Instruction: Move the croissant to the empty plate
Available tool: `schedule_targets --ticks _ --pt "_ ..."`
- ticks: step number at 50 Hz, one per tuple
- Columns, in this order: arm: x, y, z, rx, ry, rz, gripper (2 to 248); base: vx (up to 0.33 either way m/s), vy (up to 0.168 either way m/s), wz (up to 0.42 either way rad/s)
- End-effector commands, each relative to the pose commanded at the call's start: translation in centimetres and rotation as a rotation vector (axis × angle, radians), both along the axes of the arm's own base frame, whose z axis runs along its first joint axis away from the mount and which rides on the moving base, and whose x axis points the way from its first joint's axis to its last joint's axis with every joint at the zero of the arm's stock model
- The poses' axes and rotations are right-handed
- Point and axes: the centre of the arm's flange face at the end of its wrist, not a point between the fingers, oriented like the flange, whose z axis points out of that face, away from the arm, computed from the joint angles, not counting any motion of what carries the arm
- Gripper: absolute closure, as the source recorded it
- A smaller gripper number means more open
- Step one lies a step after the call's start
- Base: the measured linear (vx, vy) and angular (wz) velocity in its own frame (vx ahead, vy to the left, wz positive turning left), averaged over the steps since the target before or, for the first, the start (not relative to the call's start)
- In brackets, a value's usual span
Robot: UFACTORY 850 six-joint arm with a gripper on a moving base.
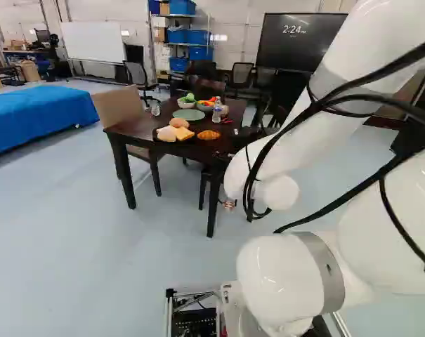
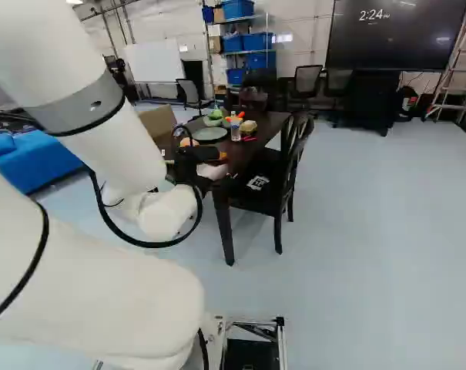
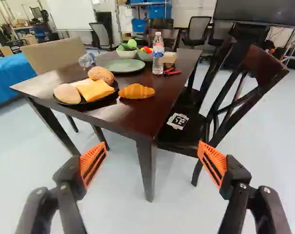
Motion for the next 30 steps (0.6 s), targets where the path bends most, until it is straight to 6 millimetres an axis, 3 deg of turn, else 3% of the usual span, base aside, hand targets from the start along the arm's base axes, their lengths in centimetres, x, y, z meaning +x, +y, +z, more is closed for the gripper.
schedule_targets --ticks 30 --pt "0.00 0.00 0.00 0.000 0.000 0.000 3 0.144 0.035 -0.008"
